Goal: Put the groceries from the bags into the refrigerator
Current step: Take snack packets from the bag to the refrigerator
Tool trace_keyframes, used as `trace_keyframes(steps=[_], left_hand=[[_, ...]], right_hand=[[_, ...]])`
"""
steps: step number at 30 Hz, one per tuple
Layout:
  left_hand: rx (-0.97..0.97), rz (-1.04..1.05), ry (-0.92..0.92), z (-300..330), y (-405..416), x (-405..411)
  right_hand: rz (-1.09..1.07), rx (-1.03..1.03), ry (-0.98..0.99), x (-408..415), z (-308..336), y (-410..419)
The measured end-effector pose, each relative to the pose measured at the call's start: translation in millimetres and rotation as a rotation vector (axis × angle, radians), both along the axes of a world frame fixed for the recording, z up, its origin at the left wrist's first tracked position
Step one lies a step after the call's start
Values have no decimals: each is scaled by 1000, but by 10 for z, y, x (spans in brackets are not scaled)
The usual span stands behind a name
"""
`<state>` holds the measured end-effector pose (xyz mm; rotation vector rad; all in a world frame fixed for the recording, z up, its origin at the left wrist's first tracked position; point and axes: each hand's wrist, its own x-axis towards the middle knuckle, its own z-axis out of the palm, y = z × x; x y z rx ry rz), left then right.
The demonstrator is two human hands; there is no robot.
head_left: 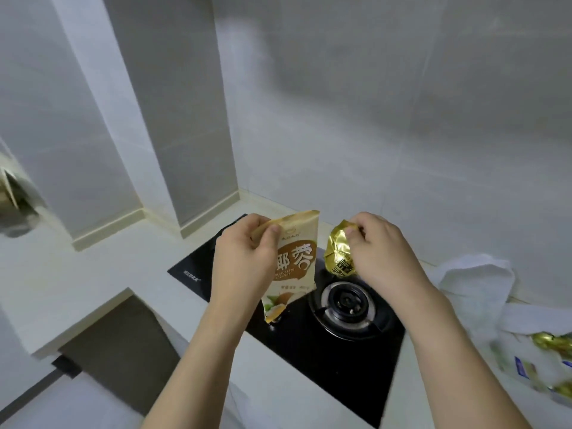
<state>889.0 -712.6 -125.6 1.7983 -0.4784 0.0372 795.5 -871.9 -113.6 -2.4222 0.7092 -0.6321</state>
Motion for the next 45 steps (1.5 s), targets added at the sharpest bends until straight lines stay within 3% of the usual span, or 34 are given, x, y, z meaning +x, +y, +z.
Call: trace_keyframes(steps=[12,24,34,45], left_hand=[[9,357,-13,-56,852,131],[21,777,-2,-62,1758,-257],[92,1080,-64,128,2895,-1037],[77,1508,-58,119,4190,-2445]], right_hand=[[377,16,23,823,-28,596],[828,24,36,1170,-58,1590],[1151,37,18,914,8,3062],[1562,-8,-9,19,74,4842]])
